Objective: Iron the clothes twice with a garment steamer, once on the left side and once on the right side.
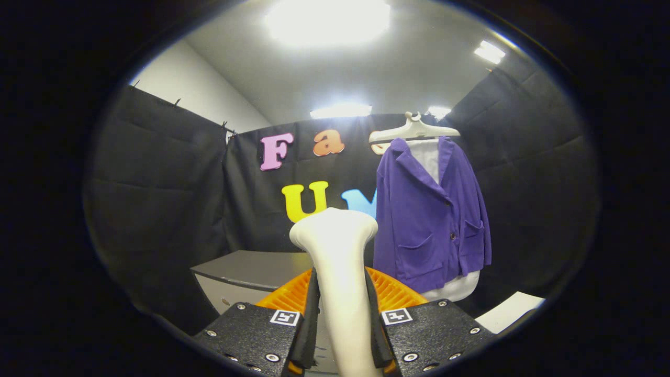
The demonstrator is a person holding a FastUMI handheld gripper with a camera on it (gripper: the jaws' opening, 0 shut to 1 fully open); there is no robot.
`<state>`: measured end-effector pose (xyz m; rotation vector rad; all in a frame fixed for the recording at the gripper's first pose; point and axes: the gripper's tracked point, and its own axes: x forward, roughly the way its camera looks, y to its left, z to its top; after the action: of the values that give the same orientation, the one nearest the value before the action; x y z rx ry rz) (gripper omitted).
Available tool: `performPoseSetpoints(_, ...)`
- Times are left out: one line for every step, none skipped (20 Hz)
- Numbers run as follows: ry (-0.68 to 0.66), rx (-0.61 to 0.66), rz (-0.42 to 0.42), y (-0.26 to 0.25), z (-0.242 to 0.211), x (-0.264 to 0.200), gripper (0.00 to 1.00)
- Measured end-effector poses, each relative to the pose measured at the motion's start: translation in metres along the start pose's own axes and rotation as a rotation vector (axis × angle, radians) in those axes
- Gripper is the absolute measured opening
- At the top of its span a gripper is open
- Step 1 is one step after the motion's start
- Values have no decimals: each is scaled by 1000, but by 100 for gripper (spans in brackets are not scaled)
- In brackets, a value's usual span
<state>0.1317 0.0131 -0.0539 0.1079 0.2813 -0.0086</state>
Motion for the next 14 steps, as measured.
performPoseSetpoints(6,7,-7,-6,2,4,42)
performPoseSetpoints(5,6,-17,-12,6,10,42)
performPoseSetpoints(-5,-1,-26,-19,12,16,42)
performPoseSetpoints(-16,-2,-38,-25,21,25,43)
performPoseSetpoints(-30,-1,-44,-29,29,33,43)
performPoseSetpoints(-44,3,-54,-34,37,43,43)
performPoseSetpoints(-61,8,-63,-37,47,53,43)
performPoseSetpoints(-79,13,-72,-41,57,62,43)
performPoseSetpoints(-94,15,-83,-45,67,74,43)
performPoseSetpoints(-113,15,-97,-49,76,84,43)
performPoseSetpoints(-131,18,-114,-52,87,95,43)
performPoseSetpoints(-151,23,-128,-55,96,104,43)
performPoseSetpoints(-164,32,-143,-58,105,114,43)
performPoseSetpoints(-181,33,-161,-61,112,125,43)
